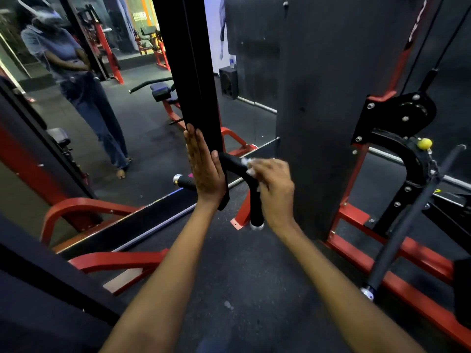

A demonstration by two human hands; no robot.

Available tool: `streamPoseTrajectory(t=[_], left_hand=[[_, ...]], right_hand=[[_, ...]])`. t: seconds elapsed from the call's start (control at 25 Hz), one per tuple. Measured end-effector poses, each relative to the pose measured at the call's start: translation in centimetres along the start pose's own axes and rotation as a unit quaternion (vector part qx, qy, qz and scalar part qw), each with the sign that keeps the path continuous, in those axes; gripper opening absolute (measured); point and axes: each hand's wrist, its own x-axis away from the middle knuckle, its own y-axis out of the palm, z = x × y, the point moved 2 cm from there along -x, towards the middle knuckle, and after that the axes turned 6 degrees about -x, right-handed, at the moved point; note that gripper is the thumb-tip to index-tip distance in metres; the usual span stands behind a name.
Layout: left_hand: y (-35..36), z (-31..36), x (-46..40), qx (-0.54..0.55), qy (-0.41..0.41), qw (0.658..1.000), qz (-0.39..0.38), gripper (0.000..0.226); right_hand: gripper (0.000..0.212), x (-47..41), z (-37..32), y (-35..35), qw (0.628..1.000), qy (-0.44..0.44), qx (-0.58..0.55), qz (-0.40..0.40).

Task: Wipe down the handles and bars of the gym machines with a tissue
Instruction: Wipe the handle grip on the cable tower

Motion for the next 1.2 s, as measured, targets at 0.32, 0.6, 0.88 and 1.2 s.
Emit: streamPoseTrajectory(t=[0.32,0.6,0.88,1.2], left_hand=[[0.0,-0.1,0.2,-0.014,0.001,1.000,-0.016,0.060],[-0.4,0.5,-0.5,-0.060,0.013,0.998,-0.012,0.074],[-0.3,0.4,-0.5,-0.059,0.017,0.998,-0.019,0.080],[-0.2,1.1,-1.2,-0.065,0.038,0.997,0.000,0.075]], right_hand=[[0.033,8.0,3.7,-2.6,0.983,0.015,0.083,-0.166],[0.030,8.2,5.2,-0.8,0.951,-0.019,0.170,-0.258],[0.024,5.3,2.5,-0.7,0.980,0.083,0.101,-0.147],[0.021,3.0,6.0,-2.8,0.976,0.210,0.029,0.047]])
